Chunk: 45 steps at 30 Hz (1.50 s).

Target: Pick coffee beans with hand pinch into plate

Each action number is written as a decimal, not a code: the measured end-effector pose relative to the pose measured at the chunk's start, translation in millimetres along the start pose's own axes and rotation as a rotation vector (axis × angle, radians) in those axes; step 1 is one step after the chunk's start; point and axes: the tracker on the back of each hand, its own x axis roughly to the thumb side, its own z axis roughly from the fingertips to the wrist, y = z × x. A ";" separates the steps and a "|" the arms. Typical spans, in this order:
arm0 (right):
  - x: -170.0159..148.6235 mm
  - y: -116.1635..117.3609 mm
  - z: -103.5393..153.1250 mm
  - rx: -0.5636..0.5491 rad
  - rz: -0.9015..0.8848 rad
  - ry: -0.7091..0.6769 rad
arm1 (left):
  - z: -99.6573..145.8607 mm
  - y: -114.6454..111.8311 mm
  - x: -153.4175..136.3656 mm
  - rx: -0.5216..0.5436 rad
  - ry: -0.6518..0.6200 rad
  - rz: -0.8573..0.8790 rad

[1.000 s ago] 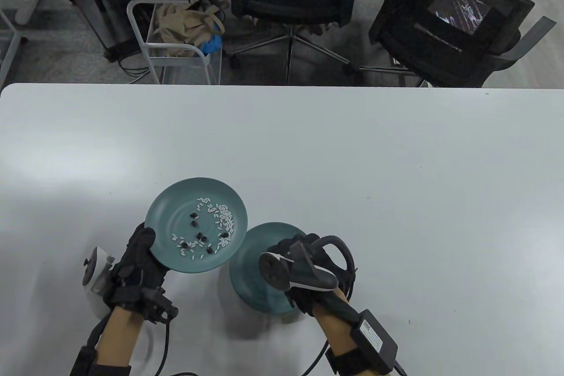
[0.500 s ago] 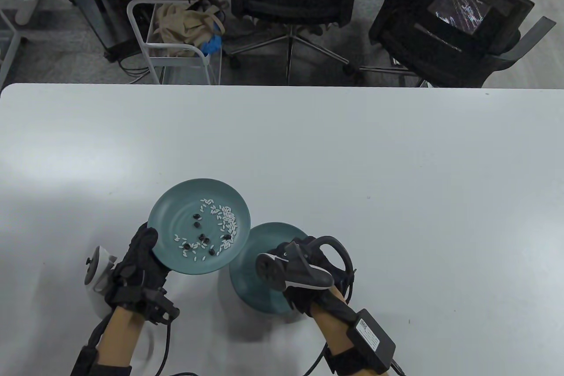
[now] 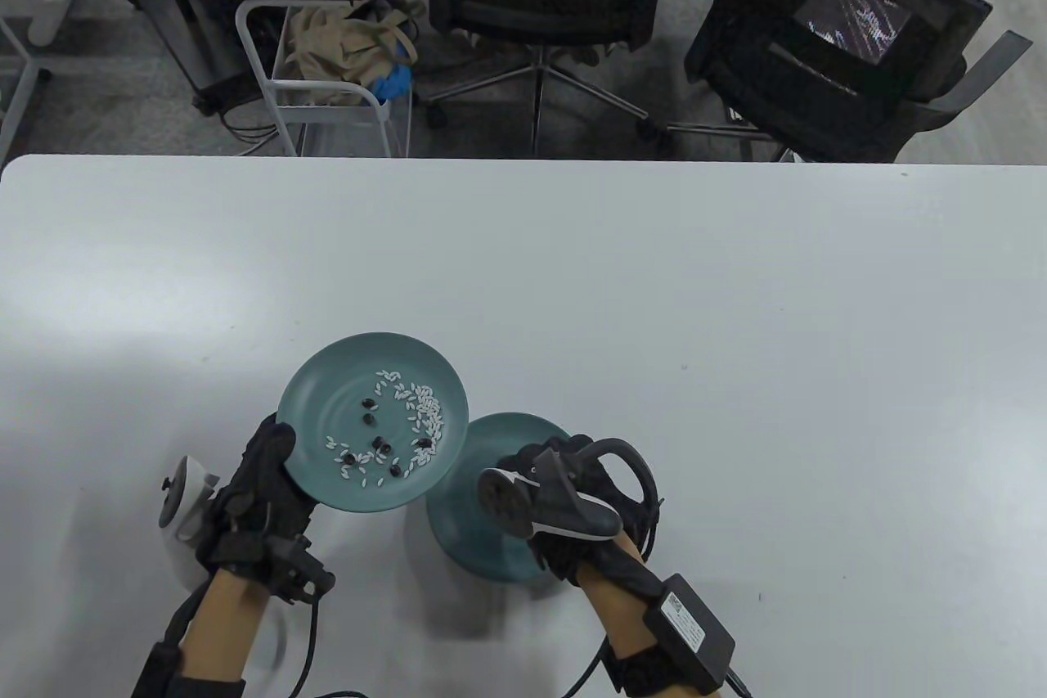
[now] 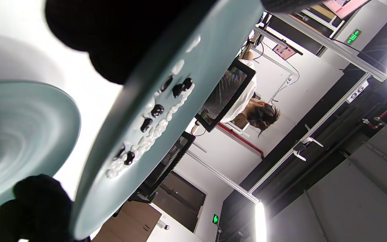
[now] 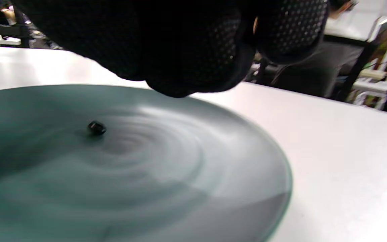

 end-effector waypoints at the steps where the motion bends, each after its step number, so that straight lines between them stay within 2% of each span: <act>1: -1.2 -3.1 1.0 -0.036 0.011 0.034 | -0.2 0.1 -0.4 0.000 0.000 -0.001; 4: -1.8 -21.7 6.6 -0.184 0.038 0.093 | -0.7 -0.9 -1.5 -0.004 0.002 -0.006; 8: 9.1 -68.3 16.7 -0.417 -0.033 0.104 | -1.6 -4.0 -2.6 -0.018 0.005 -0.010; 10: 20.4 -91.7 14.7 -0.462 -0.076 0.074 | -2.4 -4.7 -3.3 -0.020 0.010 -0.016; 14: 44.4 -127.5 3.4 -0.504 -0.109 0.030 | -3.1 -5.1 -5.0 -0.025 0.016 -0.014; 15: 48.3 -132.7 -1.1 -0.484 -0.122 0.036 | -3.1 -5.0 -4.9 -0.025 0.016 -0.013; 17: 54.9 -139.0 -14.2 -0.329 -0.195 0.061 | -3.0 -5.1 -5.1 -0.024 0.016 -0.010; 19: 62.7 -136.1 -24.9 -0.259 -0.284 0.002 | -2.9 -5.1 -5.1 -0.023 0.015 -0.008; 21: 74.8 -127.7 -30.6 -0.281 -0.329 -0.048 | -2.9 -5.4 -5.4 -0.025 0.017 -0.004; 26: 98.4 -106.5 -38.4 -0.268 -0.109 -0.150 | -3.6 -8.7 -7.7 -0.040 0.024 0.002; 28: 103.2 -99.3 -42.0 -0.221 -0.084 -0.162 | -3.6 -9.9 -8.5 -0.042 0.025 -0.002; 35: 115.5 -86.3 -45.8 -0.159 -0.001 -0.191 | -3.6 -9.7 -9.4 -0.048 0.024 -0.006; 38: 119.6 -84.3 -46.0 -0.164 0.046 -0.189 | -3.8 -8.8 -12.1 -0.039 0.033 -0.007; 45: 120.5 -79.6 -47.0 -0.134 0.038 -0.194 | -3.7 -8.6 -16.8 -0.026 0.047 0.013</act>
